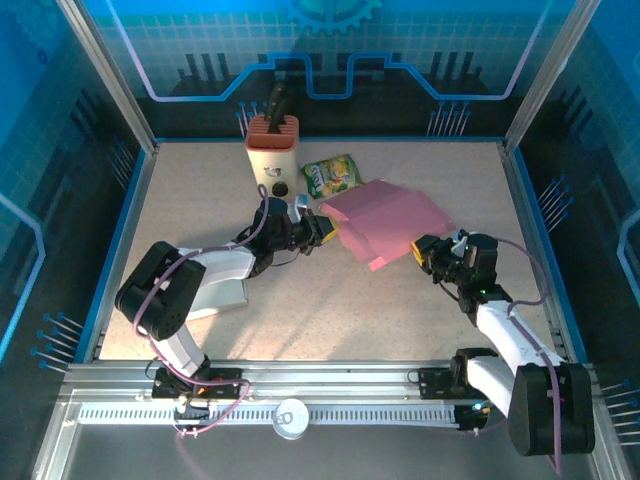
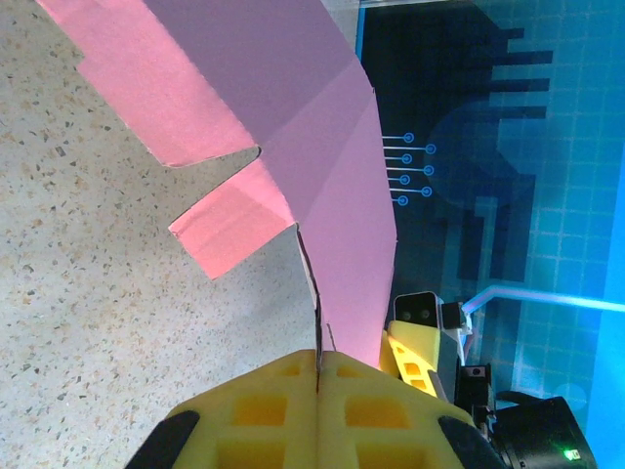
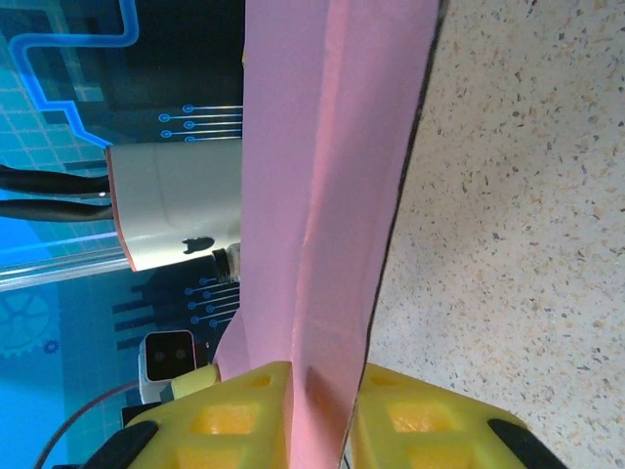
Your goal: Fold the paper box
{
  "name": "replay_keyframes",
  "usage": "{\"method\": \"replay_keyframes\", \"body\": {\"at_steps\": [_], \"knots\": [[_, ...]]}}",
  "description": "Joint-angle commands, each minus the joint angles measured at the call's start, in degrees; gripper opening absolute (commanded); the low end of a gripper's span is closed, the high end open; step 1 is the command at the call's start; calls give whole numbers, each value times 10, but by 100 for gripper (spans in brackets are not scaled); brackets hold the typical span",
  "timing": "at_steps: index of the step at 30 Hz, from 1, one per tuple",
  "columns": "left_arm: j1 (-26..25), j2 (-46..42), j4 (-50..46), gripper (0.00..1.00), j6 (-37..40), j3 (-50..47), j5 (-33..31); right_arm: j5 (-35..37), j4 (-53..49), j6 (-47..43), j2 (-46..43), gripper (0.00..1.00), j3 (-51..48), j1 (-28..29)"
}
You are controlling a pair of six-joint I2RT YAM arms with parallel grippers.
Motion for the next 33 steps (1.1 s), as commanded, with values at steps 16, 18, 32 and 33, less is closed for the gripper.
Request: {"method": "replay_keyframes", "body": {"at_steps": [16, 18, 32, 33], "knots": [[5, -16, 18, 28, -2, -11, 23, -3, 29, 4, 14, 0, 53, -9], [4, -34, 9, 44, 6, -23, 15, 1, 9, 1, -1, 0, 67, -8], [5, -290, -311, 61, 153, -46, -122, 183, -461, -56, -146, 0, 349, 106], [5, -297, -330, 61, 160, -39, -126, 220, -485, -50, -146, 0, 368, 134]]}}
